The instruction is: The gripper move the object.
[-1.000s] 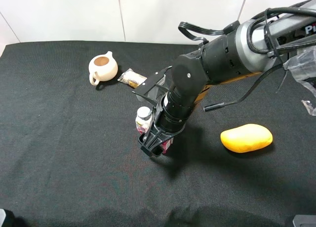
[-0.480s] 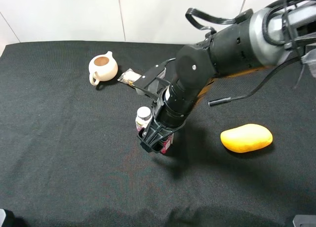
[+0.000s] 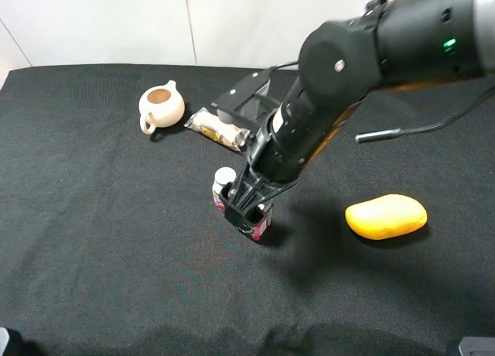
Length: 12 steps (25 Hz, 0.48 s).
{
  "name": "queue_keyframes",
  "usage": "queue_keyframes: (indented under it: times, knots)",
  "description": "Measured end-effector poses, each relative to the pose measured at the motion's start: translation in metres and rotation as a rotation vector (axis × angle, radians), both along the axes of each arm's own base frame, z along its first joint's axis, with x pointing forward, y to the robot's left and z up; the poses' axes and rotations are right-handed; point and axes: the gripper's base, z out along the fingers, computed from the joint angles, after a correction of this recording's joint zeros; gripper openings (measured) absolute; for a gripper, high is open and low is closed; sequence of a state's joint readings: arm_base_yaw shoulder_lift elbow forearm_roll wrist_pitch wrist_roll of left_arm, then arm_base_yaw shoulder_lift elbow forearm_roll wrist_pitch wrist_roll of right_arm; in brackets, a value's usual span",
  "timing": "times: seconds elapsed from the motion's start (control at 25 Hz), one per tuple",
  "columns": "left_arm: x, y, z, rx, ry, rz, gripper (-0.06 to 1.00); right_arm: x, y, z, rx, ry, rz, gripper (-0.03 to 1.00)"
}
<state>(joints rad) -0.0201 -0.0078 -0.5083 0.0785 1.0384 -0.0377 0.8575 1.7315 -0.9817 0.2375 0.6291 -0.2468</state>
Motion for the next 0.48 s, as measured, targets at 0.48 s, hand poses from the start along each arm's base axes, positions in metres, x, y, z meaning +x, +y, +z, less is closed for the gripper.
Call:
queue_keyframes:
  times: [0.48]
  knots:
    - [0.0, 0.0, 0.0, 0.0, 0.0, 0.0, 0.79, 0.0, -0.038, 0.05, -0.014, -0.034, -0.017, 0.69]
